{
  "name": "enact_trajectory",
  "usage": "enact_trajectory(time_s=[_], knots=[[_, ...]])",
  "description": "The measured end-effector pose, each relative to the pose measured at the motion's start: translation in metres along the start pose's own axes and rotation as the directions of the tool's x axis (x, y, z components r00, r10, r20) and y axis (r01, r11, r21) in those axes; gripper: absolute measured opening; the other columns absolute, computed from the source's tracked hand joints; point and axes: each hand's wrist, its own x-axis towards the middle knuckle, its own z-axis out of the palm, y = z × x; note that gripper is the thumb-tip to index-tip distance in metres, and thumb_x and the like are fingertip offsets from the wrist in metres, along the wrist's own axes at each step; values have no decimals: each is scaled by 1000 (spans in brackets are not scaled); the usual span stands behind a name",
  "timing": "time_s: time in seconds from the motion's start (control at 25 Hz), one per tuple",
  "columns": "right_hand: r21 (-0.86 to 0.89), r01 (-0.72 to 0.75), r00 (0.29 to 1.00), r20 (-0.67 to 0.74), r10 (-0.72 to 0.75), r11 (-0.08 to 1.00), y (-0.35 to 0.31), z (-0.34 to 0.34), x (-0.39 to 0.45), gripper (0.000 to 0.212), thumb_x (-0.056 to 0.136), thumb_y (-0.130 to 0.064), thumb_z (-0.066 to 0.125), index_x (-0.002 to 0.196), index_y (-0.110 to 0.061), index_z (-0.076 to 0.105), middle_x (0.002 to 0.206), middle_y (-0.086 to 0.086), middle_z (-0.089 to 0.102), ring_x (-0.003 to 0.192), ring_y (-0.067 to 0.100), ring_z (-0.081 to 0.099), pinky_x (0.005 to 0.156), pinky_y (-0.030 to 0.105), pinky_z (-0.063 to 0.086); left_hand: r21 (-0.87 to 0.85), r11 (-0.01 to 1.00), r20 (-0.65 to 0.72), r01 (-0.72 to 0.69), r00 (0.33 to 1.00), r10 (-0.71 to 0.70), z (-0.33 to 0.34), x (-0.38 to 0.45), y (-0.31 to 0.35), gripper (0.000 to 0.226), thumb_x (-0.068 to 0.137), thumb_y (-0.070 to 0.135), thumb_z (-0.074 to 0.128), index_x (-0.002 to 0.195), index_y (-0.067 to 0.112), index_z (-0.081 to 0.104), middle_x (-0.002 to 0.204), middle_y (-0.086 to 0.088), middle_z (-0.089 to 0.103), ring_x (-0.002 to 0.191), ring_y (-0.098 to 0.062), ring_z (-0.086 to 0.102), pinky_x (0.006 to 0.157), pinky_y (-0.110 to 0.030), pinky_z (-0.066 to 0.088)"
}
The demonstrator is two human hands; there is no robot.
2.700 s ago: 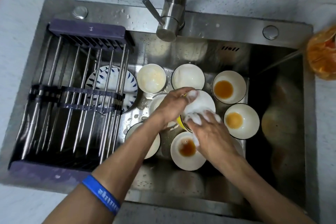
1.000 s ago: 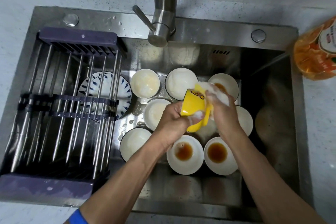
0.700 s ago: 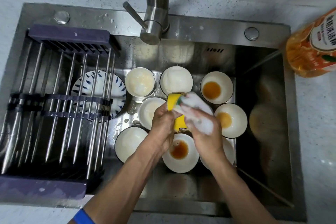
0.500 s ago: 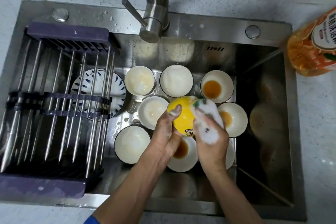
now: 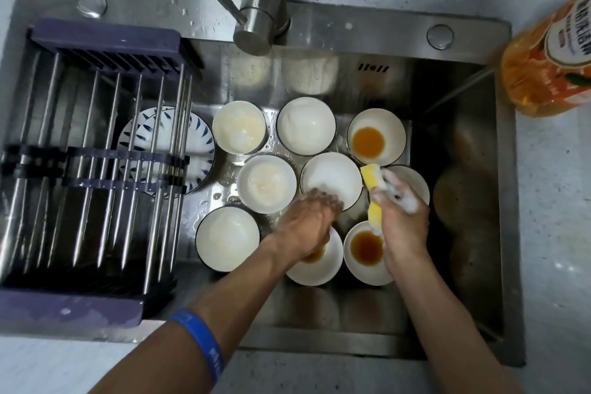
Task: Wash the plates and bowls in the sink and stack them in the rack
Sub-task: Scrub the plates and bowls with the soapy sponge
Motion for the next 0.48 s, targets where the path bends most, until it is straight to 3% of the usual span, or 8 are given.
enact_trajectory(time_s=[0.08,0.12,0.24,0.32,0.4,0.48], knots=[[-26,-18,1000,1,18,1000,3,-3,-4,38,87,-4,66,116,-26,70,97,-18,69,87,-1,66,78,16,53,-103,986,-169,132,974,-149,-3,-21,0,33,93,23,47,121,10,58,123,-12,58,117,-30,51,98,-42,43],[-32,-23,1000,4,23,999,4,-5,-6,37,86,-5,67,117,-27,70,99,-16,70,91,1,66,81,19,53,-120,966,-173,229,953,-247,-5,-30,-2,30,95,27,46,116,10,59,117,-11,60,111,-29,54,92,-40,46],[-53,-32,998,43,34,998,6,-3,-13,35,86,-8,68,112,-31,71,98,-18,71,93,2,67,85,23,53,-147,903,104,404,914,-392,4,-44,-14,32,94,31,53,117,10,59,117,-12,63,109,-32,60,84,-33,45],[-57,-31,996,81,36,998,6,-2,-16,34,86,-8,67,109,-32,71,93,-21,71,86,-3,67,82,19,53,-292,833,253,469,878,-406,17,-41,-25,41,88,28,58,125,11,58,125,-13,62,113,-34,60,91,-35,49],[-70,-44,993,107,52,997,7,-1,-18,34,85,-8,67,108,-31,72,95,-16,71,85,0,66,78,20,52,-384,782,293,491,868,-401,25,-37,-28,49,87,33,58,133,16,54,131,-11,61,118,-32,59,98,-40,50],[-68,-75,990,117,83,995,8,-1,-20,33,84,-8,68,103,-35,72,99,-9,71,89,9,68,74,23,53,-392,797,307,459,882,-357,20,-33,-27,52,91,36,58,139,16,50,136,-10,58,124,-32,56,102,-41,47]])
